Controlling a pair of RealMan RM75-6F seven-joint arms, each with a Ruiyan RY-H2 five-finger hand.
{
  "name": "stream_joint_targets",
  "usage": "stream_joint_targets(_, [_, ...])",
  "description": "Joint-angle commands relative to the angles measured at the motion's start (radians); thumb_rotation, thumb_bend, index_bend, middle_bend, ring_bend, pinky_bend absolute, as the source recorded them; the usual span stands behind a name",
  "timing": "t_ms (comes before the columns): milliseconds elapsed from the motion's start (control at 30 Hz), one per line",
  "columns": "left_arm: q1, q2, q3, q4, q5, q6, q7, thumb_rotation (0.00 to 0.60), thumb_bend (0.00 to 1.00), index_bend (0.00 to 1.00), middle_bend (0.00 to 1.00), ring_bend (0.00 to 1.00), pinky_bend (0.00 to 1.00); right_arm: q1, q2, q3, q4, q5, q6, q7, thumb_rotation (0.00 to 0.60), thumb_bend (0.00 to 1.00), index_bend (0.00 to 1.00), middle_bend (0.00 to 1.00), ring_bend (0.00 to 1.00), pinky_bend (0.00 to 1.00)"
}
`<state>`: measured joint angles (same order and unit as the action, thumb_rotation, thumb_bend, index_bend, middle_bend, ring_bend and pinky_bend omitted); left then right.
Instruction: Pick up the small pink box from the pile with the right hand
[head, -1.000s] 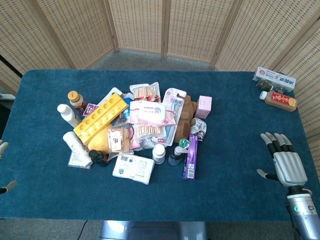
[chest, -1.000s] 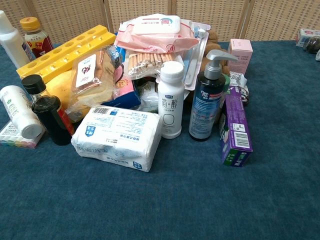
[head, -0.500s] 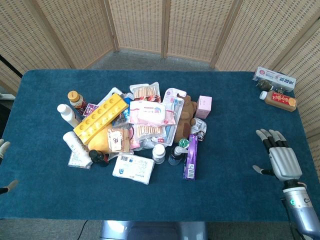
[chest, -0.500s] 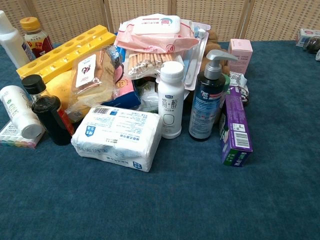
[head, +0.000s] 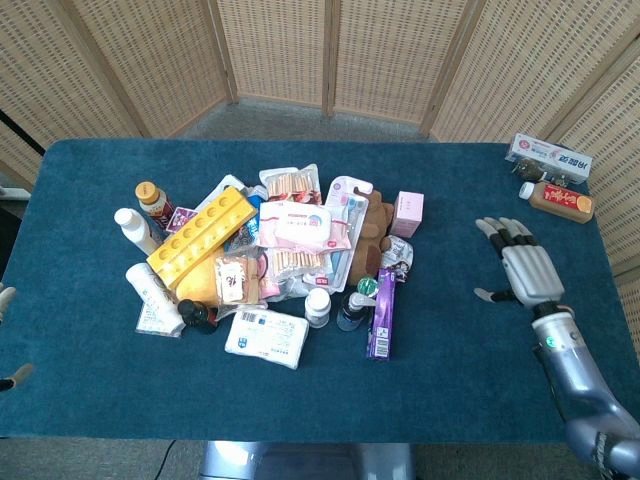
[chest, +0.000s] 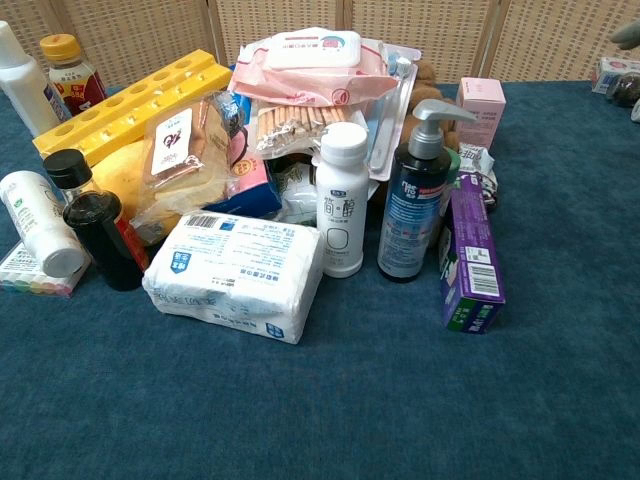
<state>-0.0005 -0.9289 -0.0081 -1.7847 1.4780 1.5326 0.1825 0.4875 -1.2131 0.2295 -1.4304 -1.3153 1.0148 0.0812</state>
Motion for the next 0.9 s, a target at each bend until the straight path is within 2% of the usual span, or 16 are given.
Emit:
stream_joint_targets(33, [0.002, 0.004, -0.002, -0.006, -0.004, 0.004, 0.006, 0.600, 0.00, 0.00, 0.00, 0.00, 0.00, 0.057, -0.061, 0.034, 0.065, 0.030, -0.048, 0.040, 0.600, 0.00, 0.00, 0.00, 0.00, 0.00])
stream_joint_targets(400, [0.014, 0.020, -0.005, -0.038, -0.019, 0.021, 0.035, 0.600, 0.00, 0.00, 0.00, 0.00, 0.00, 0.200, -0.190, 0.083, 0.241, 0.075, -0.162, 0.101, 0.600, 0.00, 0.00, 0.00, 0.00, 0.00])
stream_joint_targets(900, [0.036, 0.027, 0.001, -0.071, -0.028, 0.044, 0.073, 0.600, 0.00, 0.00, 0.00, 0.00, 0.00, 0.377, -0.333, 0.080, 0.543, 0.075, -0.375, 0.226, 0.600, 0.00, 0.00, 0.00, 0.00, 0.00])
